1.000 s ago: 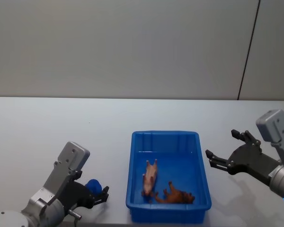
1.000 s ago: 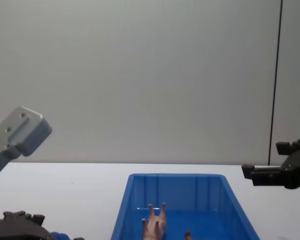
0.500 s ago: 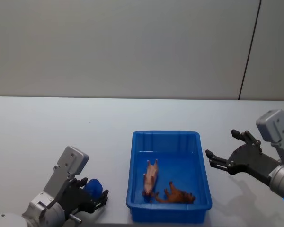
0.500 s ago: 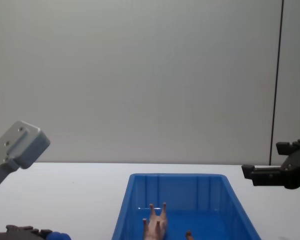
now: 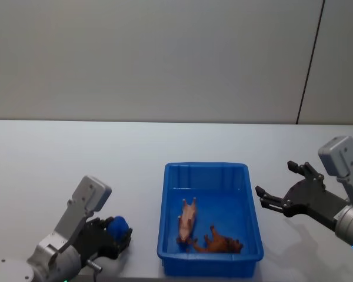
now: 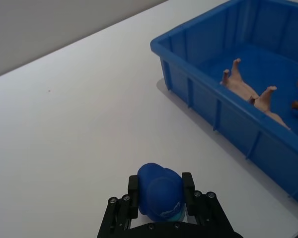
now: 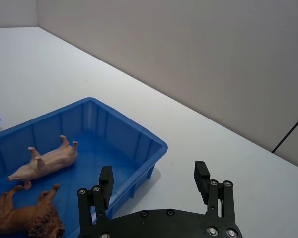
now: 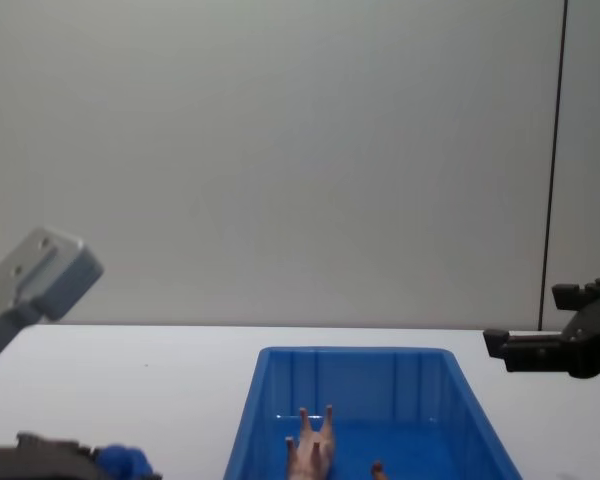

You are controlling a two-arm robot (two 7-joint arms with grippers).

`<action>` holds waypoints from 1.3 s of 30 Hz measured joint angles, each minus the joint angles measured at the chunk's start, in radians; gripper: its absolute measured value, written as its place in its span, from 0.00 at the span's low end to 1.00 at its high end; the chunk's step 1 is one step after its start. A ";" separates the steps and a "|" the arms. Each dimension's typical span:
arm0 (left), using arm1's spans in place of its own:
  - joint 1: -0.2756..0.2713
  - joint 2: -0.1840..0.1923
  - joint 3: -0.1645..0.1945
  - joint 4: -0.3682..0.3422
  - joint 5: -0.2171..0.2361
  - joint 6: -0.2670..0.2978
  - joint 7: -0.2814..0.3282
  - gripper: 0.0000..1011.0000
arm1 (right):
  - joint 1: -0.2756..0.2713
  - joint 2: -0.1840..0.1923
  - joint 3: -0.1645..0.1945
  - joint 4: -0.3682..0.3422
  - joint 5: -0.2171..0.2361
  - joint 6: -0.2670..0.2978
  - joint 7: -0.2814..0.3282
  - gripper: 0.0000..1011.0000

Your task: Pick up the two dolls from the table and place them into the box.

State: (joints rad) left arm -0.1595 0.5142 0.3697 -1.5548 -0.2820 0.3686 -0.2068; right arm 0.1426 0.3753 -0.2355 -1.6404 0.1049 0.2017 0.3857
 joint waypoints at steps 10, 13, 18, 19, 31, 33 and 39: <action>-0.075 -0.024 -0.002 -0.025 0.092 0.020 -0.079 0.46 | 0.000 0.000 0.000 0.000 0.000 0.000 0.000 0.99; -0.110 -0.043 0.002 -0.017 0.125 0.016 -0.114 0.43 | 0.000 0.000 0.000 0.000 0.000 0.000 0.000 0.99; -0.175 -0.084 0.014 0.022 0.175 -0.009 -0.178 0.40 | 0.000 0.000 0.000 0.000 0.000 0.000 0.000 0.99; -0.182 -0.088 0.015 0.028 0.182 -0.014 -0.187 0.40 | 0.000 0.000 0.000 0.000 0.000 0.000 0.000 0.99; -0.354 -0.209 0.053 0.218 0.260 -0.121 -0.347 0.75 | 0.000 0.000 0.000 0.000 0.000 0.000 0.000 0.99; -0.387 -0.234 0.061 0.266 0.267 -0.143 -0.375 0.82 | 0.000 0.000 0.000 0.000 0.000 0.000 0.000 0.99; -0.457 -0.285 0.077 0.371 0.279 -0.197 -0.435 0.96 | 0.000 0.000 0.000 0.000 0.000 0.000 0.000 0.99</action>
State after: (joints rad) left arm -0.6164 0.2291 0.4470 -1.1837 -0.0026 0.1720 -0.6418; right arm 0.1425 0.3753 -0.2355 -1.6404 0.1048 0.2017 0.3857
